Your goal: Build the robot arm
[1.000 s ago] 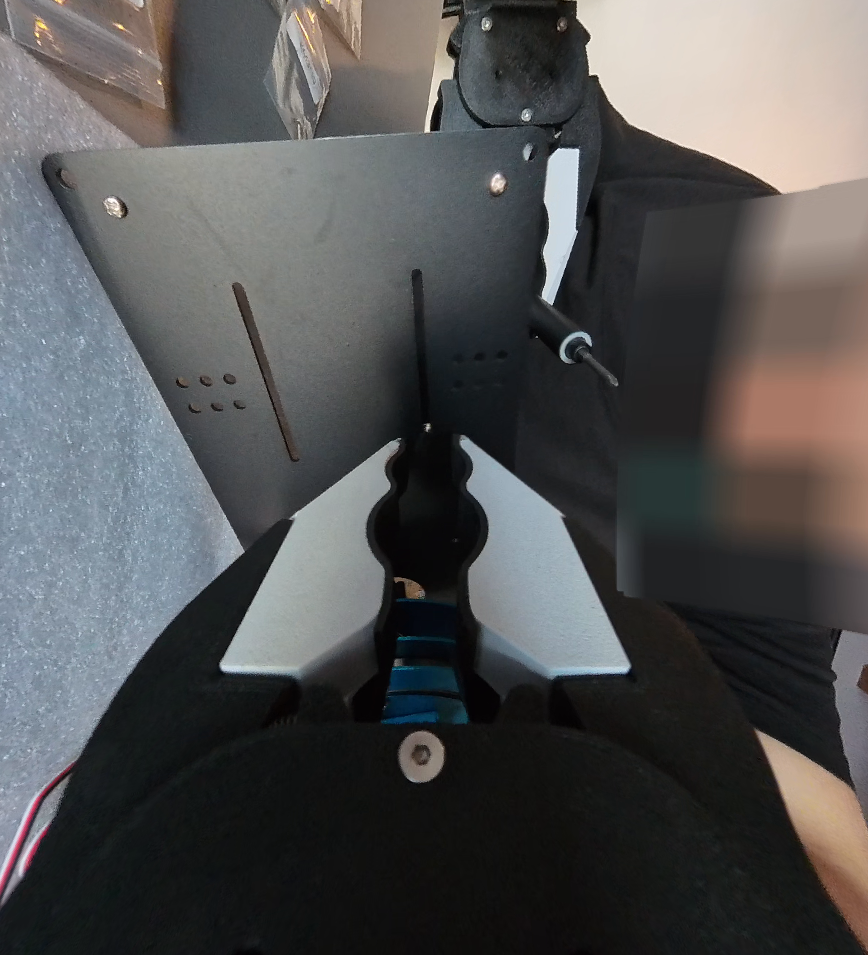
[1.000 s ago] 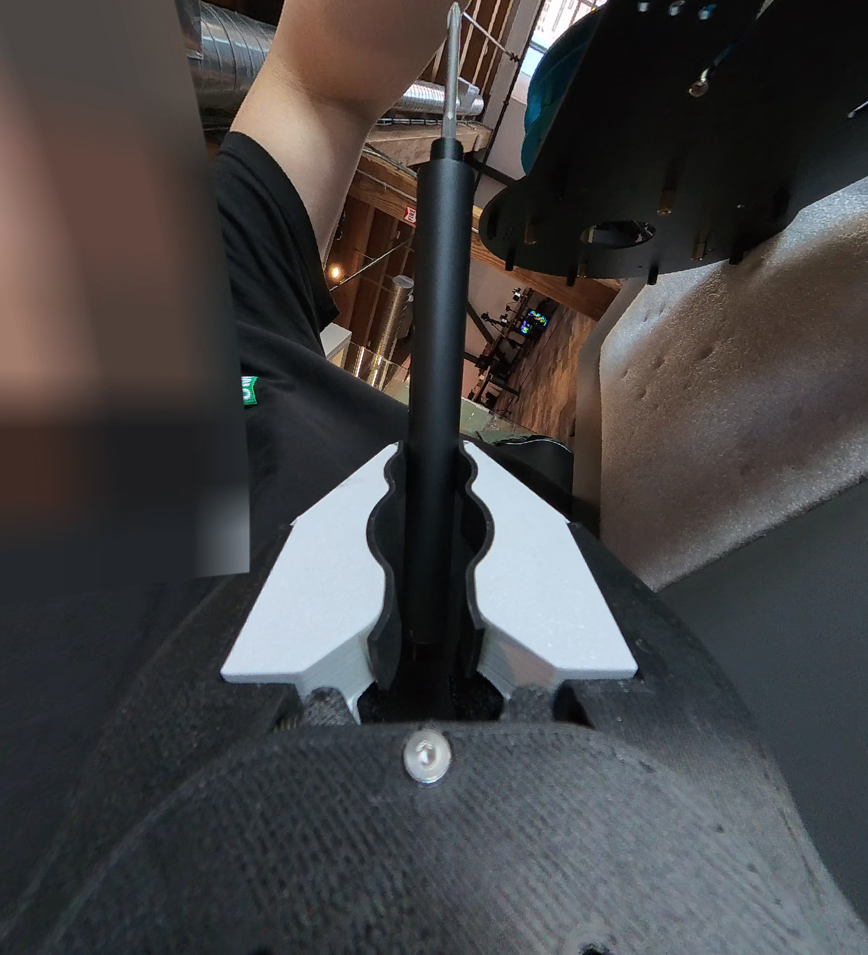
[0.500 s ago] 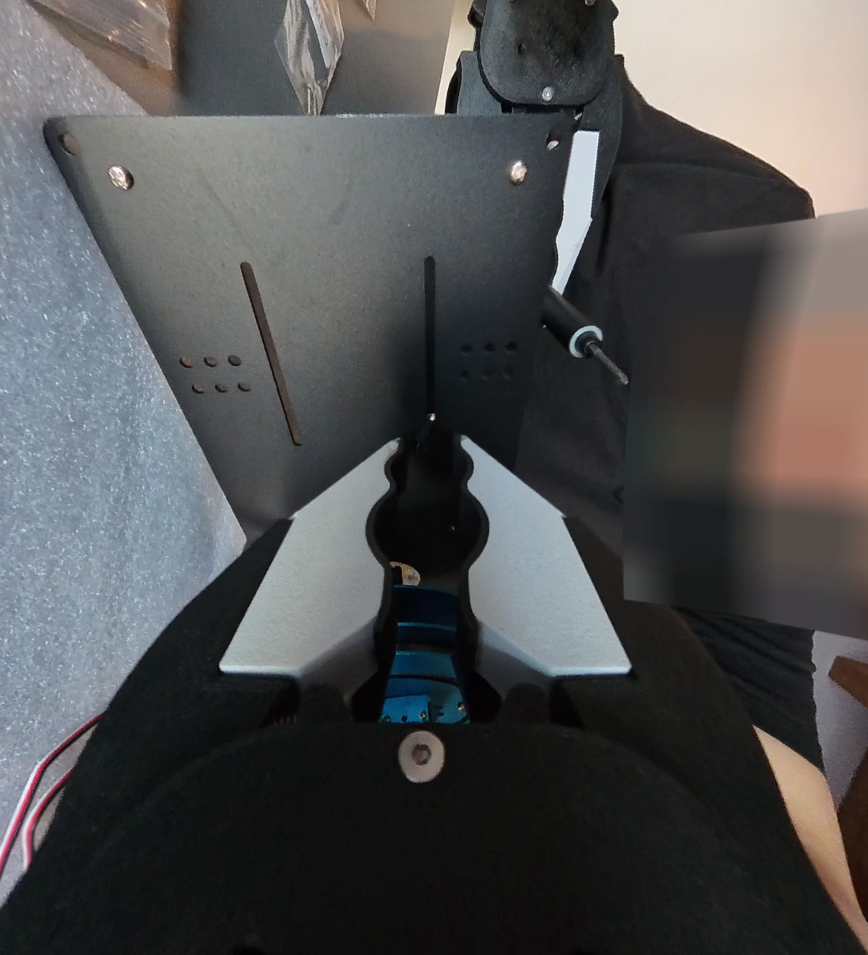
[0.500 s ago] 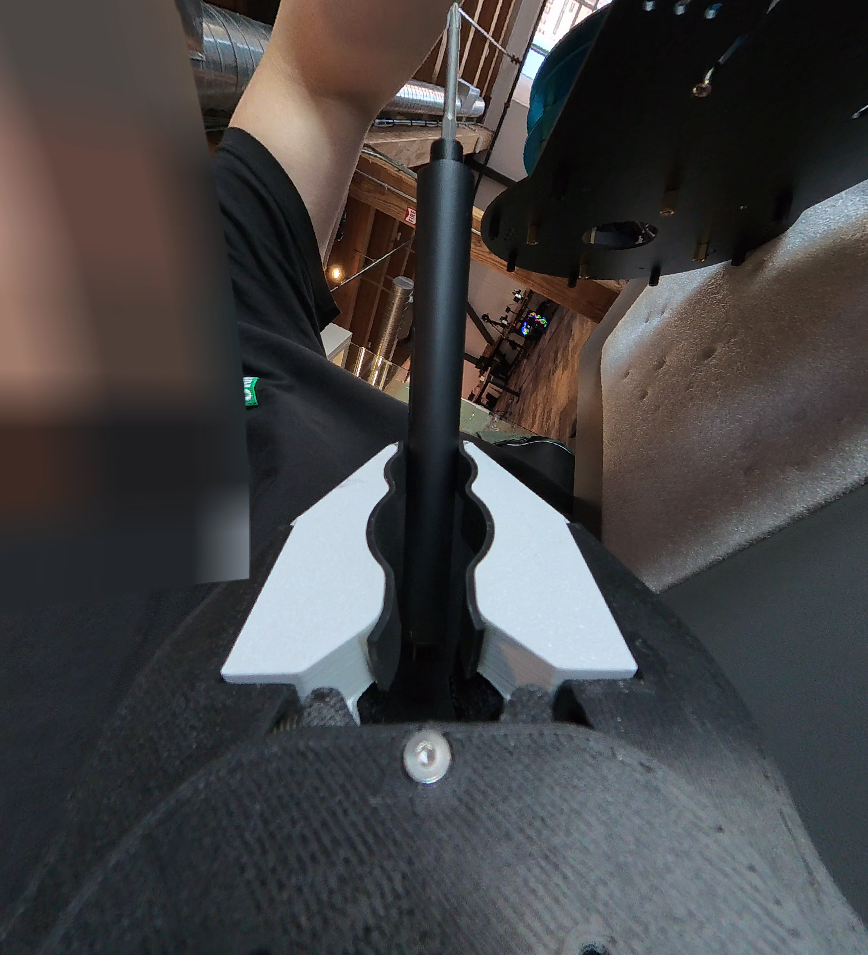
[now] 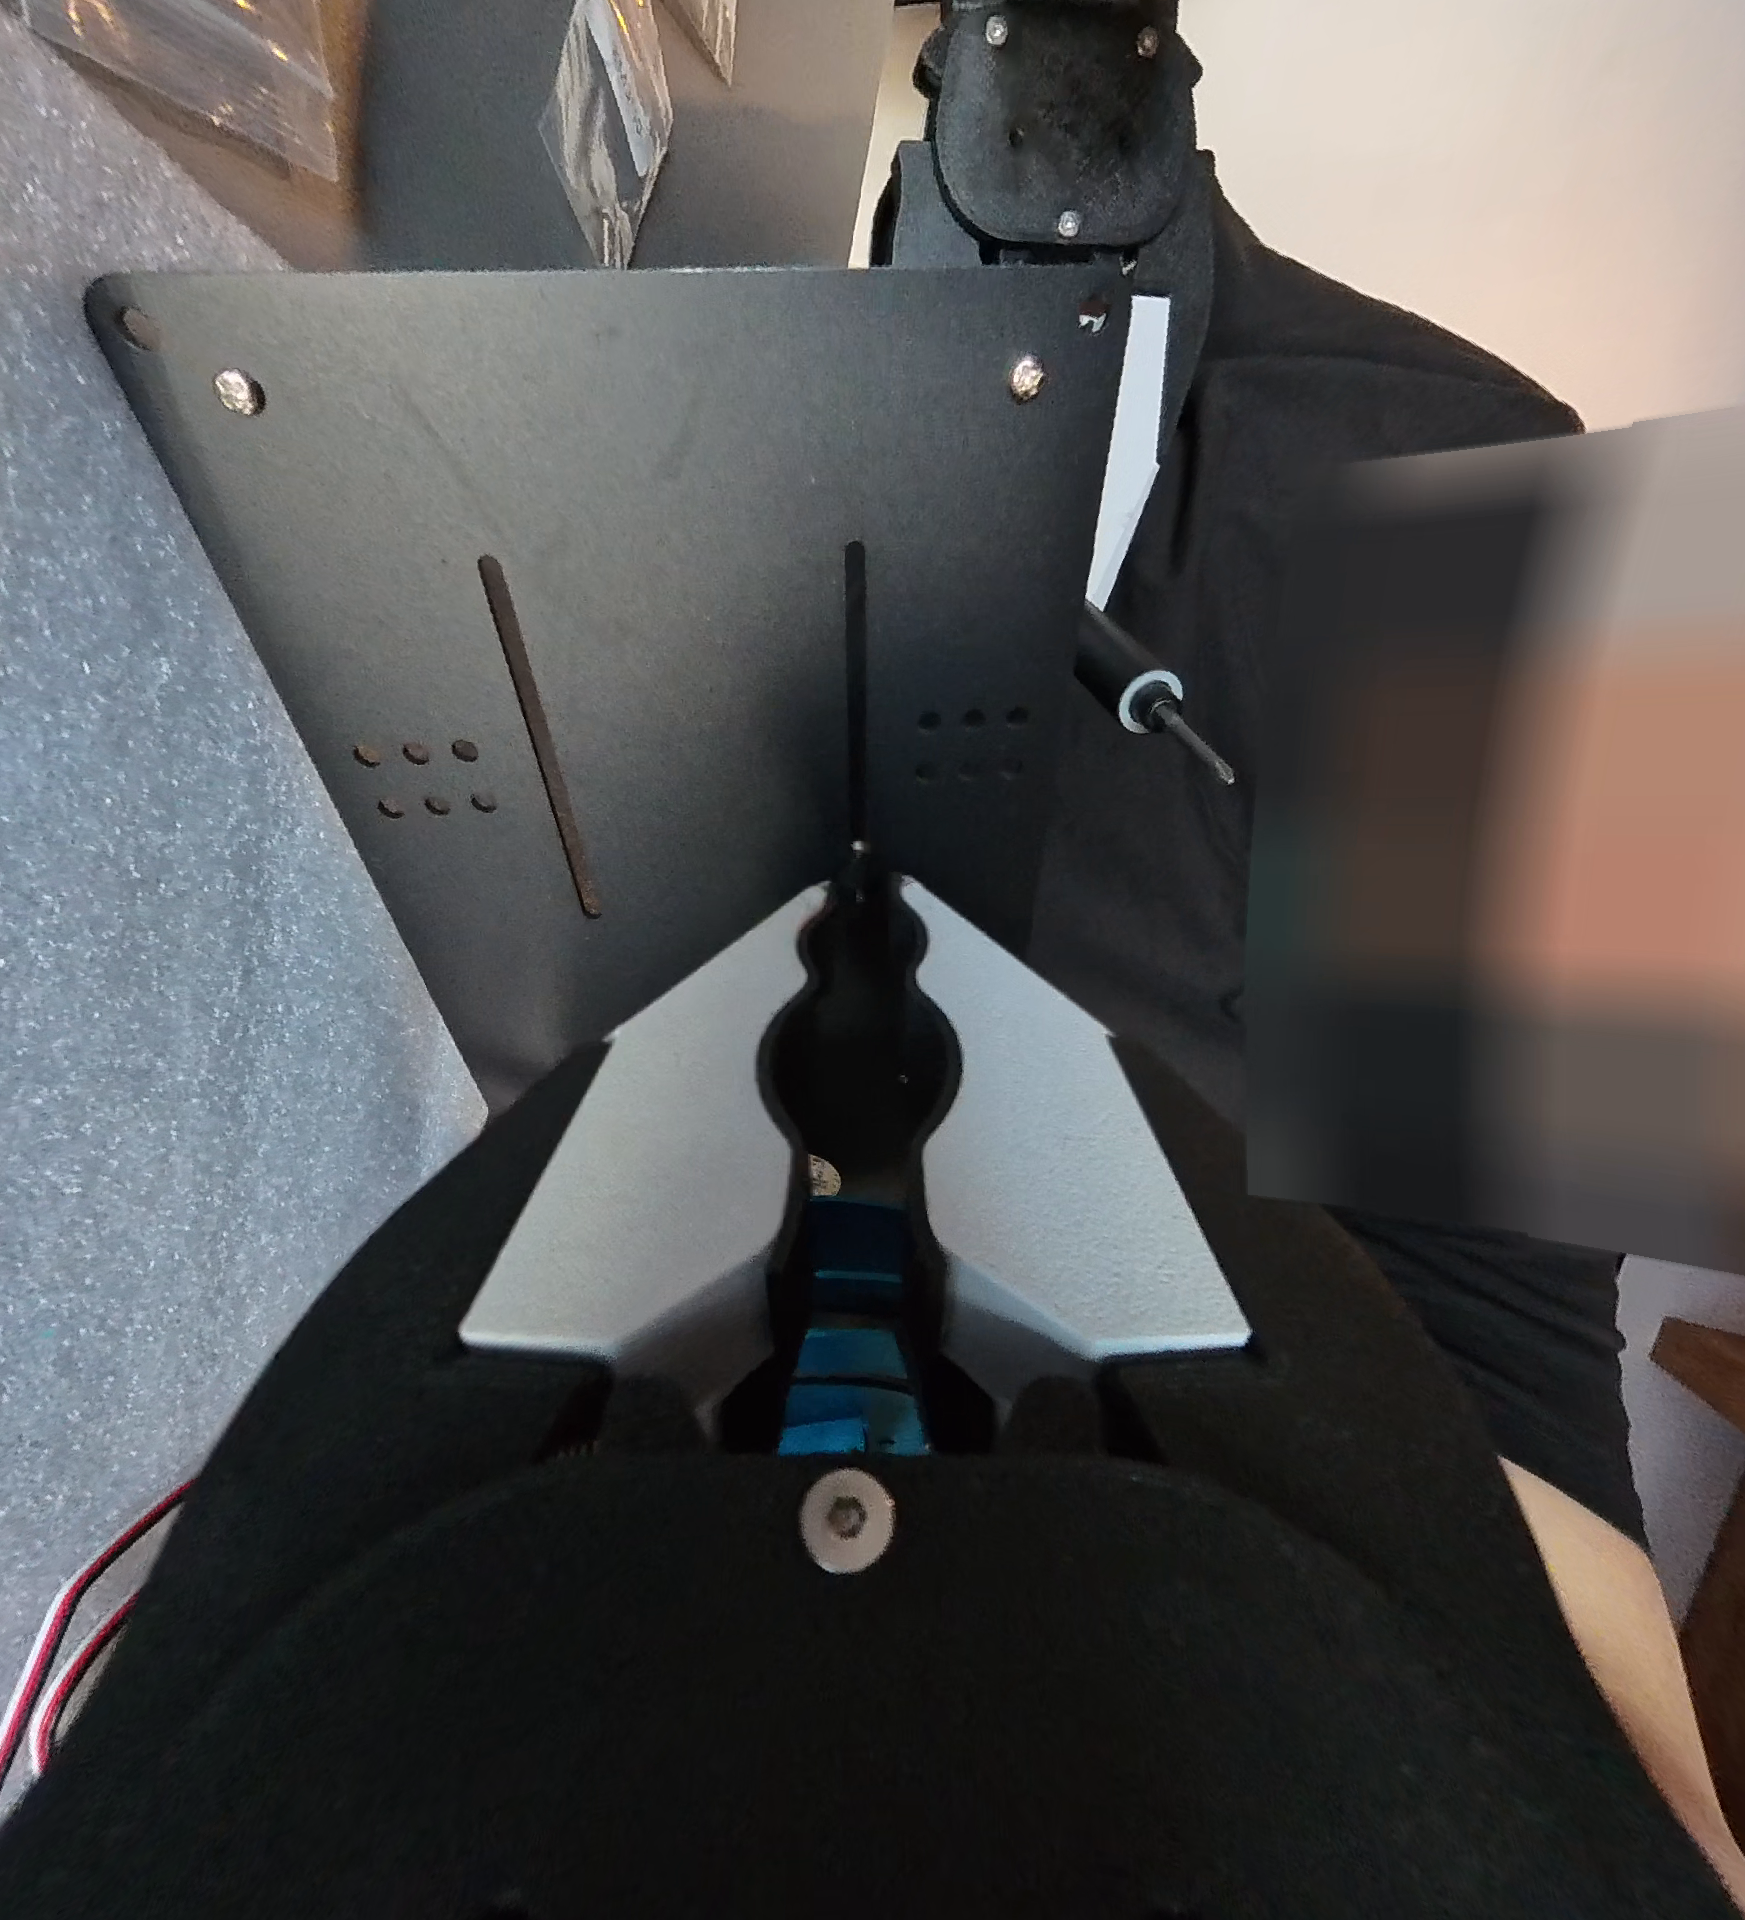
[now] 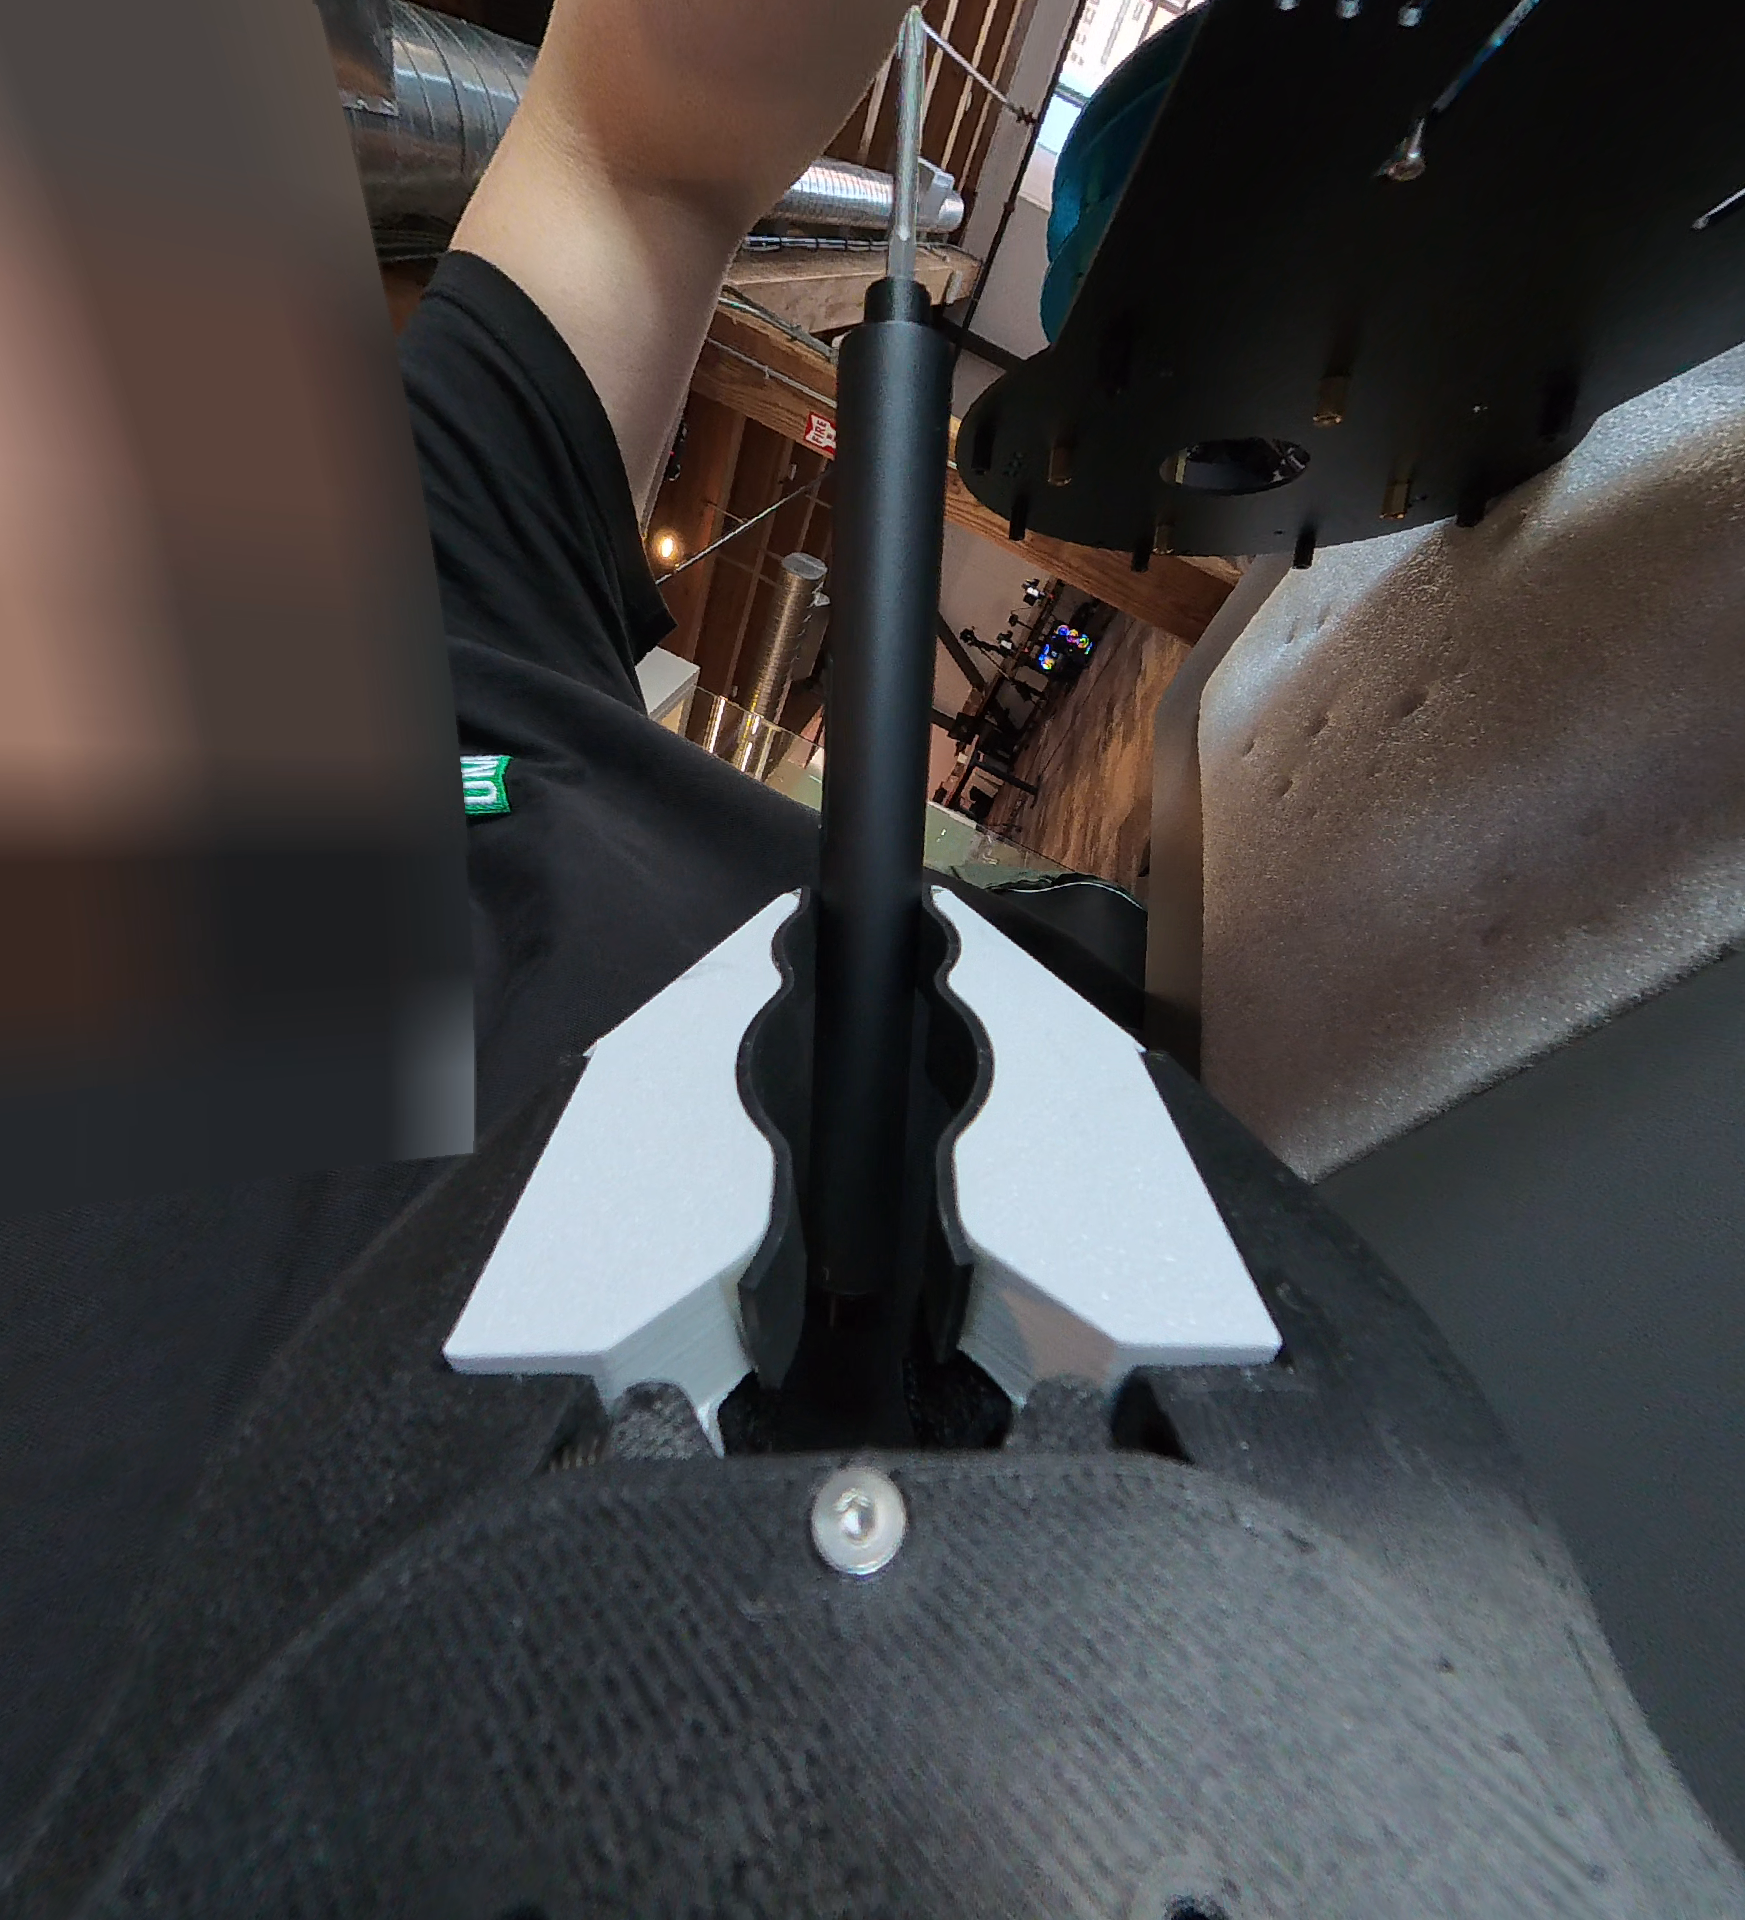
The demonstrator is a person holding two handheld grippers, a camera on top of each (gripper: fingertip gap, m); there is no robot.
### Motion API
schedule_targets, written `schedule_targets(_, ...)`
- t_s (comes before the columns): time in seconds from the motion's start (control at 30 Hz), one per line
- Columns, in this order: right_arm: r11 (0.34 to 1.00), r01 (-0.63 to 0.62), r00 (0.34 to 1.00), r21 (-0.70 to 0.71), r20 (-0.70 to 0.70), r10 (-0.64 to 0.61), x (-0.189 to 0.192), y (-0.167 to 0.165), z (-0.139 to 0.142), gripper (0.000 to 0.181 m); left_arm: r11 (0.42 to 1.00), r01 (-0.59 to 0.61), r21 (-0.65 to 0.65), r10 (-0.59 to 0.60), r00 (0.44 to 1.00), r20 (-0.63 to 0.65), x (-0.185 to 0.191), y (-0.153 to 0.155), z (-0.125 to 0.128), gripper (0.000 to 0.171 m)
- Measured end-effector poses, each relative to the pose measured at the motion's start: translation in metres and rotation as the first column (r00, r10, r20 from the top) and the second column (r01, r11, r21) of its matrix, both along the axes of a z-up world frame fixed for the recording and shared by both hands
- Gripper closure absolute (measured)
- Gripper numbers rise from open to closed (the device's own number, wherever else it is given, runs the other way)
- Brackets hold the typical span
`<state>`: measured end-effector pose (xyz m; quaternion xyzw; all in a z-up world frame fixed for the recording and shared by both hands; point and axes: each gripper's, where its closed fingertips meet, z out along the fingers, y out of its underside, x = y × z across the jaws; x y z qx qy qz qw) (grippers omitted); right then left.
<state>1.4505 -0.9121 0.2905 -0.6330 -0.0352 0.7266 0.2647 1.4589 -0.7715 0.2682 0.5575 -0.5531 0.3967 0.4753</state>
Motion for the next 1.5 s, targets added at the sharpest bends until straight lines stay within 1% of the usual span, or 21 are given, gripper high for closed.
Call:
schedule_targets(0.27, 1.0, 0.01, 1.0, -0.008, 0.012, -0.01, 0.0, 0.001, -0.003, 0.165, 1.0, -0.004, -0.005, 0.004, 1.0, -0.004, 0.0, 0.0, -0.001, 0.168)
schedule_targets(0.43, 0.999, 0.017, 0.998, -0.052, 0.059, -0.014, 0.001, 0.004, -0.014, 0.165, 1.0, 0.017, 0.006, -0.017, 1.0, -0.008, -0.006, -0.001, 0.0, 0.168)
schedule_targets(0.53, 0.997, 0.01, 0.993, -0.077, 0.118, -0.001, -0.001, 0.003, -0.022, 0.165, 0.999, 0.03, 0.017, -0.03, 0.999, -0.013, -0.007, -0.001, -0.001, 0.168)
schedule_targets(0.7, 0.99, 0.014, 0.989, -0.14, 0.147, 0.006, -0.003, 0.003, -0.031, 0.165, 0.999, 0.046, 0.022, -0.045, 0.998, -0.041, -0.011, -0.001, -0.001, 0.168)
schedule_targets(0.93, 0.979, 0.036, 0.979, -0.199, 0.206, 0.006, -0.008, 0.004, -0.049, 0.165, 0.998, 0.05, 0.042, -0.048, 0.998, -0.038, -0.013, -0.002, 0.001, 0.168)
schedule_targets(1.2, 0.982, 0.058, 0.972, -0.18, 0.235, -0.015, -0.012, 0.011, -0.054, 0.165, 0.997, 0.047, 0.055, -0.045, 0.998, -0.035, -0.013, -0.002, 0.0, 0.168)
schedule_targets(1.5, 0.983, 0.103, 0.976, -0.152, 0.204, -0.071, -0.006, 0.016, -0.05, 0.165, 0.996, 0.059, 0.063, -0.057, 0.998, -0.022, -0.012, -0.002, -0.001, 0.168)
